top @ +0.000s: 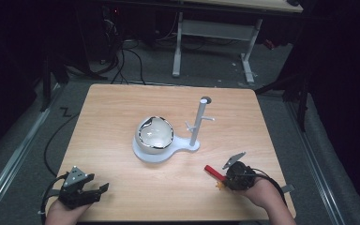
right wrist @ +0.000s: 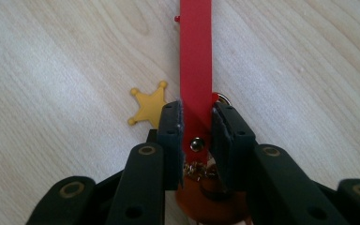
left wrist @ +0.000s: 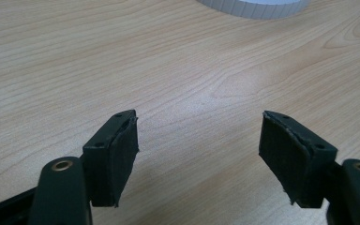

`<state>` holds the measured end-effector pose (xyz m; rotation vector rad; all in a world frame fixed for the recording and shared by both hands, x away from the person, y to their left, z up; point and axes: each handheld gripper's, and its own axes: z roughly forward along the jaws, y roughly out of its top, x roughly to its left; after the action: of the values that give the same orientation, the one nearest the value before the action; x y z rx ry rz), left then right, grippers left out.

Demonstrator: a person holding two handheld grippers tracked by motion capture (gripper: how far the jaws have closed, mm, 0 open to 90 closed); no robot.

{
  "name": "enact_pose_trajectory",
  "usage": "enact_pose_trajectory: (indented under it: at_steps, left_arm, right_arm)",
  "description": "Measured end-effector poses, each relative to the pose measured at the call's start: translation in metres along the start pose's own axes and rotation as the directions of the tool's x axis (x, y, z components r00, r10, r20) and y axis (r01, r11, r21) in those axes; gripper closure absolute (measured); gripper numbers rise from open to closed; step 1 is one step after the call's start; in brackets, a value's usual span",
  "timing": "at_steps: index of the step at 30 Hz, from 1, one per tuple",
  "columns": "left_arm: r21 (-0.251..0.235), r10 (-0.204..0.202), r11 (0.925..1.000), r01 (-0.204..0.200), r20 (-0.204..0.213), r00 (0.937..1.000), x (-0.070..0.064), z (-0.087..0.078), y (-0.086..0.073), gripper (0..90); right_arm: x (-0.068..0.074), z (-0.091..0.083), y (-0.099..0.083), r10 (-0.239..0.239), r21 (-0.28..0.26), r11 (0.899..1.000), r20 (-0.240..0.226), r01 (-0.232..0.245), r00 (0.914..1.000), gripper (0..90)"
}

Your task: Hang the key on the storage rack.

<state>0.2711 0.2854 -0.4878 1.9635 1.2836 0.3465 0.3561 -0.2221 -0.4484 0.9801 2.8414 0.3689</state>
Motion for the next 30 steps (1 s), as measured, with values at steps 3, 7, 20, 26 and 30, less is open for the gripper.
enact_pose_trajectory:
  at_steps: [3,7,20,26,30]
  left_arm:
    - [-0.005,-0.004,1.0,0.005,0.004,1.0,0.001,0.0,0.0,29.0]
    - [-0.005,-0.013,0.9999,0.013,0.008,0.9999,0.003,0.002,0.002,29.0]
    - [-0.032,-0.005,0.9995,0.007,0.059,0.9983,0.003,0.013,0.017,29.2]
    - [-0.037,0.018,0.9992,-0.015,0.074,0.9971,-0.002,0.016,0.021,29.2]
    - [-0.041,0.018,0.9991,-0.015,0.076,0.9969,-0.002,0.016,0.022,29.3]
  right_arm:
    - [0.003,0.001,0.003,-0.006,0.004,1.0,0.011,0.006,0.9999,74.1]
    - [0.006,0.001,0.006,-0.004,0.009,1.0,0.025,0.004,0.9997,75.0]
    - [-0.002,-0.021,0.014,0.086,0.143,0.986,0.007,-0.086,0.9962,75.0]
    - [0.0,-0.041,0.028,0.063,0.185,0.98,0.031,-0.067,0.9975,75.0]
    - [-0.001,-0.055,0.035,0.07,0.213,0.974,0.033,-0.075,0.997,75.1]
